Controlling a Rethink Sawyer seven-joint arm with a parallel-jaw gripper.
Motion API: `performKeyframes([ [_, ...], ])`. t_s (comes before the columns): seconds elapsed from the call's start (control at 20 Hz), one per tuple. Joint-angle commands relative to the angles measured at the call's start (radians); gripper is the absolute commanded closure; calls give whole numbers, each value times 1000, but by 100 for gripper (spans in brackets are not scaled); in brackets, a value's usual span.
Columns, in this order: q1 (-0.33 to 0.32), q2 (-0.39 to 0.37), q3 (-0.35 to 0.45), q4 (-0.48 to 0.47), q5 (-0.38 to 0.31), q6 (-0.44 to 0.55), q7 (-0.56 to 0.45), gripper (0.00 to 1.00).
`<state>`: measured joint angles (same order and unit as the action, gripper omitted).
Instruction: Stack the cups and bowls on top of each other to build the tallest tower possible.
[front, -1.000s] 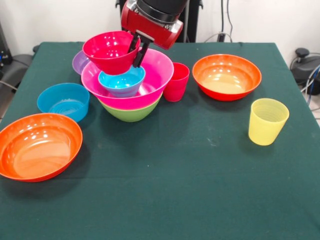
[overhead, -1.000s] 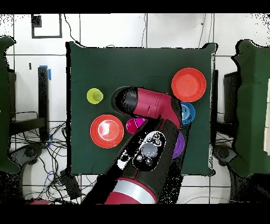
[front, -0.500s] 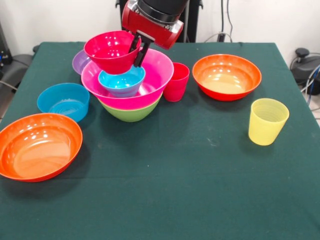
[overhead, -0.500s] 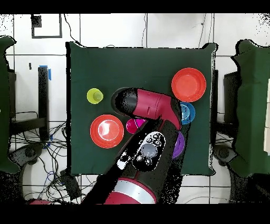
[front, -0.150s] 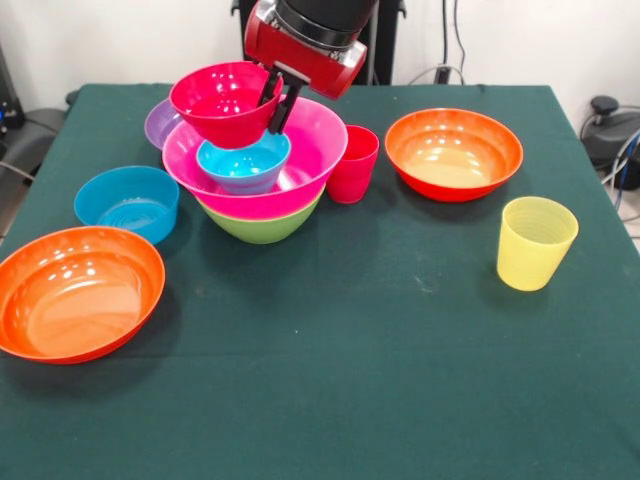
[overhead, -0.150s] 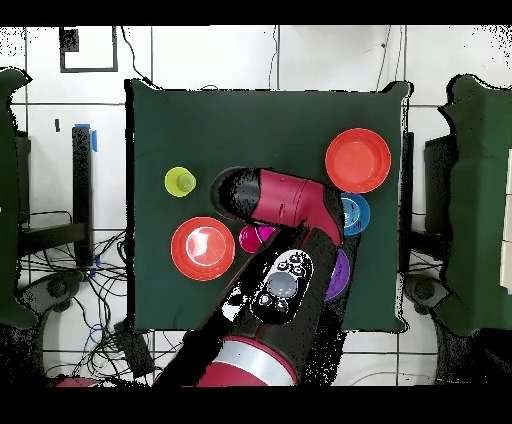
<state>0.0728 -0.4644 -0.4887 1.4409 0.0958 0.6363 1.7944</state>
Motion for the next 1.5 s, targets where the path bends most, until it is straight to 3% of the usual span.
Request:
performKeyframes([
  [0.05,5,80,131,39,-44,-79,102,100],
  [1.5,0,91,142,42,-36,-80,91,100],
])
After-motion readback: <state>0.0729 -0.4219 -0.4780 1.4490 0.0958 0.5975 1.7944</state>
